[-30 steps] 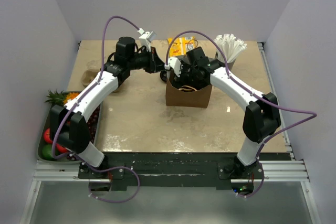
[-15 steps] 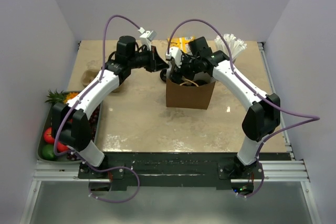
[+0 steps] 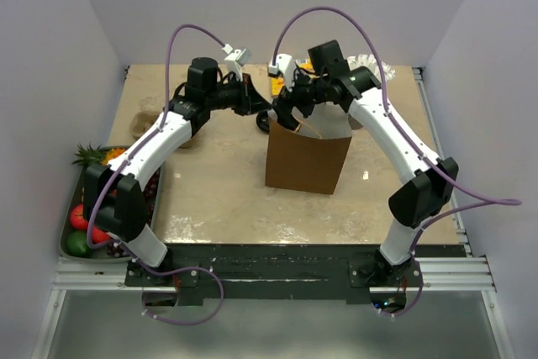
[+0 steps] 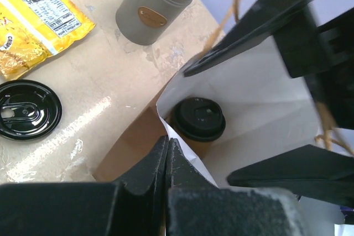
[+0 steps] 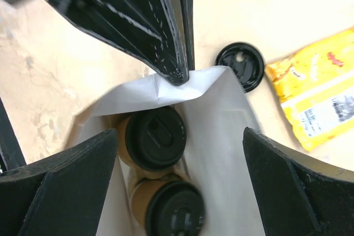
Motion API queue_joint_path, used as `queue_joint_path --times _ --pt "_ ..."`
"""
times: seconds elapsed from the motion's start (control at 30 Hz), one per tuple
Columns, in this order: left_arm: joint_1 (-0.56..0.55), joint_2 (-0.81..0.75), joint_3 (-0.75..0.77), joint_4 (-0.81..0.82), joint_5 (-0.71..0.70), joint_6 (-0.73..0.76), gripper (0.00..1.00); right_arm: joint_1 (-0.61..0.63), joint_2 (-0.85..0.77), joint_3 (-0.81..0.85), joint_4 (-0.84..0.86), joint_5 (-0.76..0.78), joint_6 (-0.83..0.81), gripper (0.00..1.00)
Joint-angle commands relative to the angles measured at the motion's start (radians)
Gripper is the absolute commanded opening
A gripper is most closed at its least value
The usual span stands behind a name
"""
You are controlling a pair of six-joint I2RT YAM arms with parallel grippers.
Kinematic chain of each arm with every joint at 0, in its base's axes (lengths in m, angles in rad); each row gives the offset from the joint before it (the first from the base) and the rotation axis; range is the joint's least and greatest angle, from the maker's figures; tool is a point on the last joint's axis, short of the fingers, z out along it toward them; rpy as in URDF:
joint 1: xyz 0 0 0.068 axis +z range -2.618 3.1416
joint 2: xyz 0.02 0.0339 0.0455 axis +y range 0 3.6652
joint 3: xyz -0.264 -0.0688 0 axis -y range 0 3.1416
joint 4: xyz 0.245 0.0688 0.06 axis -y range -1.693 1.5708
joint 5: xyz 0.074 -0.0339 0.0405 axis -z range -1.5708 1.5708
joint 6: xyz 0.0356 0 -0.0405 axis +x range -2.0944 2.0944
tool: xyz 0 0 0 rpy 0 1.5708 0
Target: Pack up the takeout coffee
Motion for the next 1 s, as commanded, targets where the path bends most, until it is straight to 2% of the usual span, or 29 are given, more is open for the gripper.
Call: queue_joint_path --times 0.0,0.23,0.4,0.53,0.6,0.63,0.8,0.83,0.9,0.97 --pt "0.006 0.001 0.039 0.041 0.007 -0.012 0.00 0.000 -0.092 0.067 -0.036 -0.036 0.069 0.99" --pt "0.006 -0.014 0.034 0.050 0.015 -0.019 0.00 0.000 -0.174 -0.010 0.072 0.048 0.111 0.99" --pt "0.006 -0.029 0.016 0.053 0.014 -0.017 0.00 -0.002 -0.228 0.018 0.178 0.076 0.144 0.99" --pt "0.006 -0.048 -0.002 0.054 0.004 -0.009 0.00 -0.006 -0.274 0.029 0.252 0.196 0.228 0.99" --pt "0.006 -0.063 -0.007 0.044 -0.011 -0.005 0.10 -0.015 -0.276 0.032 0.269 0.261 0.258 0.99" --pt "0.006 -0.067 -0.009 0.039 -0.017 -0.003 0.22 -0.025 -0.274 0.032 0.270 0.311 0.273 0.99" --pt "0.008 -0.098 0.020 0.022 -0.034 0.047 0.54 -0.202 -0.253 0.026 0.280 0.298 0.387 0.91" --pt "0.008 -0.101 0.045 0.019 -0.035 0.058 0.57 -0.256 -0.247 0.024 0.275 0.287 0.399 0.88" --pt "0.011 -0.101 0.082 -0.001 -0.035 0.111 0.70 -0.305 -0.243 -0.019 0.281 0.260 0.397 0.85" --pt "0.020 -0.097 0.146 -0.015 -0.029 0.153 0.75 -0.365 -0.254 -0.069 0.319 0.254 0.375 0.82"
